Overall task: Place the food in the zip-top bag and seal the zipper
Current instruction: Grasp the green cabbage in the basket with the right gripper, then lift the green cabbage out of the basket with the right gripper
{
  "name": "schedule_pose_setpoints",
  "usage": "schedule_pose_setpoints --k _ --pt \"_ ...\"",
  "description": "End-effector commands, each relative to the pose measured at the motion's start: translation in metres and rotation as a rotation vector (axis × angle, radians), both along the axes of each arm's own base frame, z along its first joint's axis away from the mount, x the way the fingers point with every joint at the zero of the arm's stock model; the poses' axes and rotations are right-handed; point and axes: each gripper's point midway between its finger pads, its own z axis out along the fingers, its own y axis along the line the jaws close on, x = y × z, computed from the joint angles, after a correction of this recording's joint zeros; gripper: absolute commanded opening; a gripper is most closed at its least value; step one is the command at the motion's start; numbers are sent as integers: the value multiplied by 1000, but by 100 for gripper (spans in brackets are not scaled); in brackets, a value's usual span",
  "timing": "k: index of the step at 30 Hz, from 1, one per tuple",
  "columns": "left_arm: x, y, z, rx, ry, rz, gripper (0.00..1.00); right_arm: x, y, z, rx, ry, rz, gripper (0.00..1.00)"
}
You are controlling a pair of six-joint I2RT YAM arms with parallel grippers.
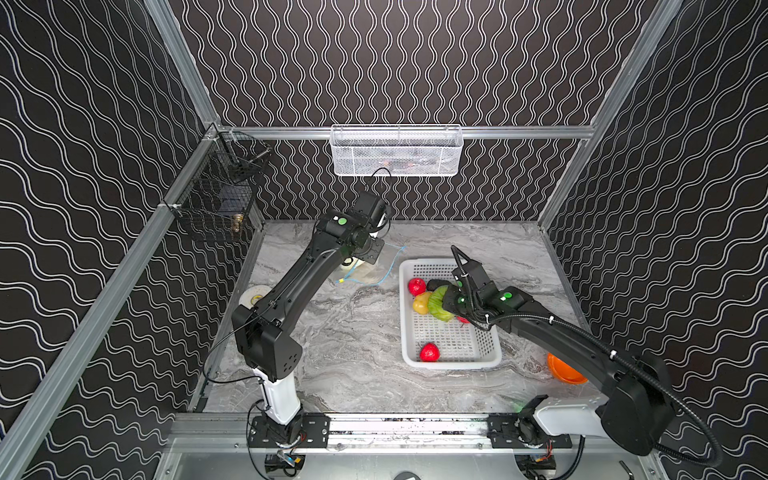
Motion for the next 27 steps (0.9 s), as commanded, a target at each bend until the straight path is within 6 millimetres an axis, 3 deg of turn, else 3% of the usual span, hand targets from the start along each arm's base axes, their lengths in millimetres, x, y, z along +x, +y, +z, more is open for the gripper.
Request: schedule_pose_setpoints --k 1,6,27 --pt "0 1 3 9 -6 -8 0 5 3 9 37 -59 7 0" --pt "-5 1 3 -6 -9 -18 0 4 -2 10 43 -86 -9 0" --pt "-8 2 -1 -8 -2 -24 0 8 4 70 225 -361 22 0"
